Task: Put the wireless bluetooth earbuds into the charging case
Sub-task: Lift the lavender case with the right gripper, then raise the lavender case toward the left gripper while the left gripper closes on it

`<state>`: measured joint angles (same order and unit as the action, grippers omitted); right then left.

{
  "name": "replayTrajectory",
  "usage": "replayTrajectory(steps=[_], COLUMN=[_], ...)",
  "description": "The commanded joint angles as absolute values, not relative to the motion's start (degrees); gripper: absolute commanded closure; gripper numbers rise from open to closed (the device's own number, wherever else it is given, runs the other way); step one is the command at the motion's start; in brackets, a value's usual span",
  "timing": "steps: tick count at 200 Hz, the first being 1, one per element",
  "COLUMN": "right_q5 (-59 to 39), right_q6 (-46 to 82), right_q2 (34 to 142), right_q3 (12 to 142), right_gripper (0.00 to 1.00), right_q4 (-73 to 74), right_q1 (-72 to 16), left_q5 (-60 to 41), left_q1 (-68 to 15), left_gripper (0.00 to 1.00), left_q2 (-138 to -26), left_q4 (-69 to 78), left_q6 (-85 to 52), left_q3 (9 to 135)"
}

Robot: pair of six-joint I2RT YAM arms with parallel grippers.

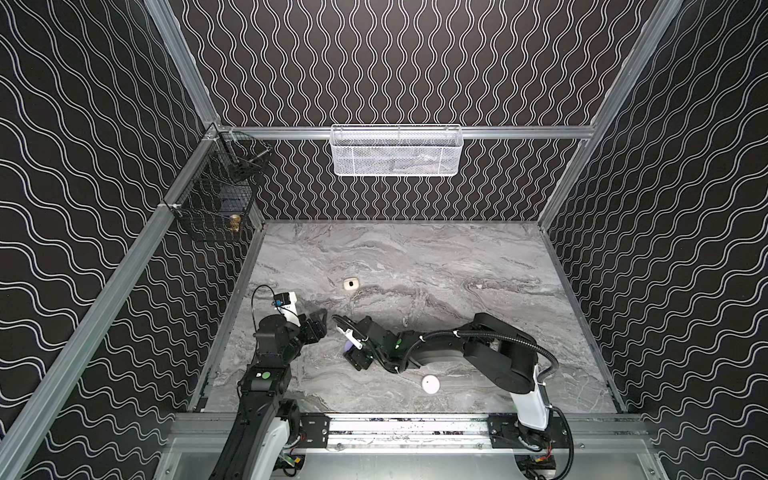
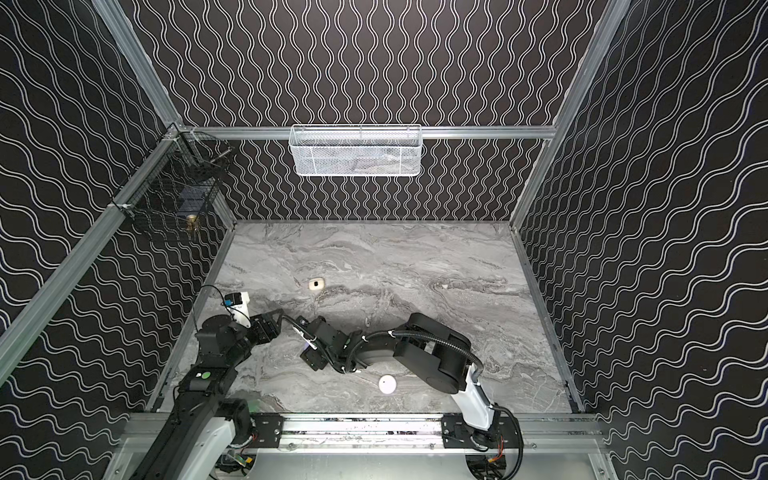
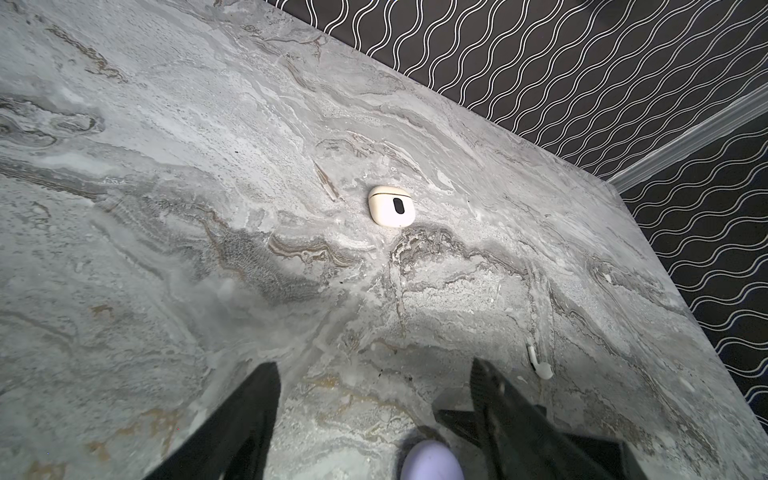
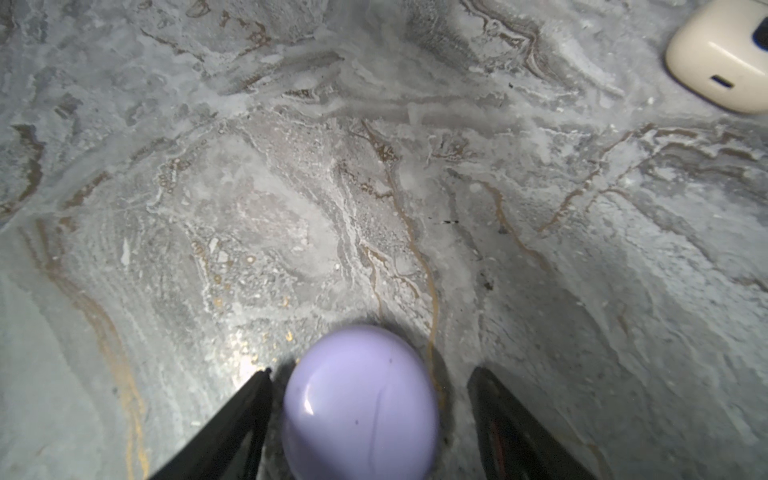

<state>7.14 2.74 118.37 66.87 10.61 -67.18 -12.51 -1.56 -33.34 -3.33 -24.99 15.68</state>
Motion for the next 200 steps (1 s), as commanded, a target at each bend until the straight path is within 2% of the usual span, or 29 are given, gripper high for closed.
replayTrajectory(steps=[1,63,91,141,174,200], right_q5=[6.99,7.86,8.18,13.51,16.11,15.16], right_q6=[5.36,5.63,3.42,-7.2,-17.5,-23.36], right_q2=[118.96,117.27,114.43,97.67,85.05,78.73], right_q3=[65.96,61.87,59.52,51.22,42.45,40.09], right_gripper=[0.29,0.46,0.52,0.62,0.62,0.61], right_q4=[6.93,10.18,12.91,21.67,34.84,38.95], right_q1=[-67.57,-67.92,-67.81,-66.98,-66.98,-66.97], left_q5=[-12.91,-13.5,-17.03,-27.88,-39.35,-47.11], left_q1=[-1.56,-1.5,-1.5,-1.56,-1.56,-1.76], left_gripper=[0.24,0.24,0.24,0.29,0.34,0.36], left_q2=[-33.14,-33.22,-33.87,-31.47,-30.84,-30.48], left_q4=[-2.26,-2.58,-6.93,-8.04,-5.8,-0.76], left_q6=[-24.43,-24.32,-24.19,-27.66,-30.77,-35.08], left_q3=[15.6,15.98,20.26,27.31,29.62,28.83])
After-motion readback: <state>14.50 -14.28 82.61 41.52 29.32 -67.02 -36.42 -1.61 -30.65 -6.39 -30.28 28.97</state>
